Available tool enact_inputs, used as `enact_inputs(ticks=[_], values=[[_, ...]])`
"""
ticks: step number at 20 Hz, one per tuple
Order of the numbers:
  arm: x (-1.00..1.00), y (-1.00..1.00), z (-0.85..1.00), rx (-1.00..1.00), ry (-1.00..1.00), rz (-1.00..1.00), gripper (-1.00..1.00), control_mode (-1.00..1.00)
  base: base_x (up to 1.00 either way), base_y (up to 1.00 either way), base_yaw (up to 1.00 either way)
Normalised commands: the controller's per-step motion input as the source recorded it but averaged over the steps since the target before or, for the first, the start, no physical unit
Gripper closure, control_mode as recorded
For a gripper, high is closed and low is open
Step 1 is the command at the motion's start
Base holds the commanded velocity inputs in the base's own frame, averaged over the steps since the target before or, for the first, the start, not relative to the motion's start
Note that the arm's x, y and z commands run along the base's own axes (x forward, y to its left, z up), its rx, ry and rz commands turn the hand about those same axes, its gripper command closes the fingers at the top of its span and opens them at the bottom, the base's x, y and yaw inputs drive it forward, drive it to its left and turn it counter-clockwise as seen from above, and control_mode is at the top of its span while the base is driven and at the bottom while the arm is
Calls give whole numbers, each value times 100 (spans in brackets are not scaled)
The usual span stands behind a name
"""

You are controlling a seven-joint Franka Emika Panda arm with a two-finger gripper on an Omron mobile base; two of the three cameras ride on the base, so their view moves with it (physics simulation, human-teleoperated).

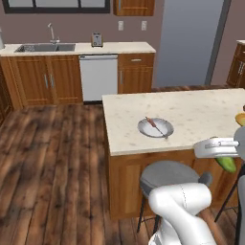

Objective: Pick up the kiwi and mango from the fridge and place one fruit on each plate on the dining counter.

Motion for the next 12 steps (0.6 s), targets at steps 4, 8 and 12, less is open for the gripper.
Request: enact_inputs(ticks=[4,8,12], values=[[0,0,0,0,0,0,100,100,84,-53,-23],[0,0,0,0,0,0,100,100,80,-47,-20],[25,-7,0,3,5,-2,100,-100,73,-26,-8]])
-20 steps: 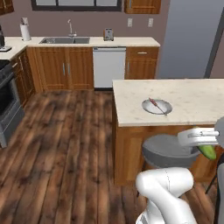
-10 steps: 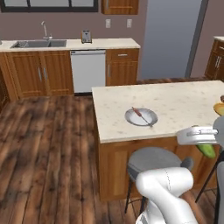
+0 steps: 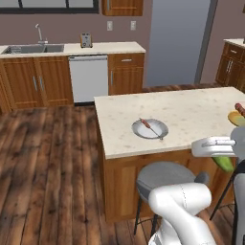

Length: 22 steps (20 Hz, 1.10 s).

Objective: Pick up the kiwi and mango from the fridge and place one fruit on each plate on the dining counter.

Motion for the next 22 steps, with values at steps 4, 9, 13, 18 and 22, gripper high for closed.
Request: enact_inputs(ticks=[4,9,13,18,22], values=[[100,-23,-1,15,28,-4,100,-100,0,0,0],[100,-11,-21,11,33,0,100,-100,0,0,0],[100,0,-57,1,39,0,100,-100,0,0,0],[90,0,-48,0,25,-3,100,-100,0,0,0],[77,0,-29,0,11,-26,100,-100,0,0,0]])
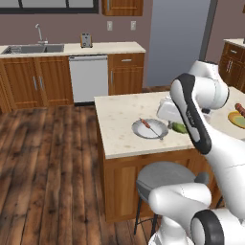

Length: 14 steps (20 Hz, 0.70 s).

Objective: Pick up the kiwi and mango from the fridge and place one fruit on each plate on the dining counter.

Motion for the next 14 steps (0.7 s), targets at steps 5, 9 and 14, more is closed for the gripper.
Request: enact_inputs(ticks=[5,9,14], values=[[62,0,-23,0,4,-42,100,-100,0,0,0],[60,0,-26,0,11,-41,100,-100,0,0,0],[49,-13,-27,0,13,-33,100,-100,0,0,0]])
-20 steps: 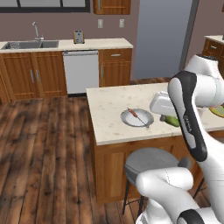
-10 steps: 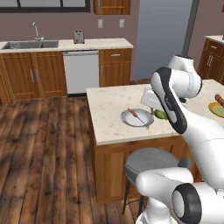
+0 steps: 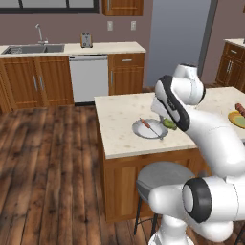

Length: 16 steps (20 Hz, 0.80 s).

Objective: Pick up the kiwi and mango from the fridge and place one fruit on each plate on the dining counter.

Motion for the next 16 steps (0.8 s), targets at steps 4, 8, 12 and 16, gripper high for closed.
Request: enact_inputs(ticks=[4,8,12,16], values=[[45,-27,-30,0,13,-22,100,-100,0,0,0],[52,-22,-32,0,14,-12,100,-100,0,0,0],[59,-5,-35,0,14,-3,100,-100,0,0,0],[62,0,-38,0,18,0,100,-100,0,0,0]])
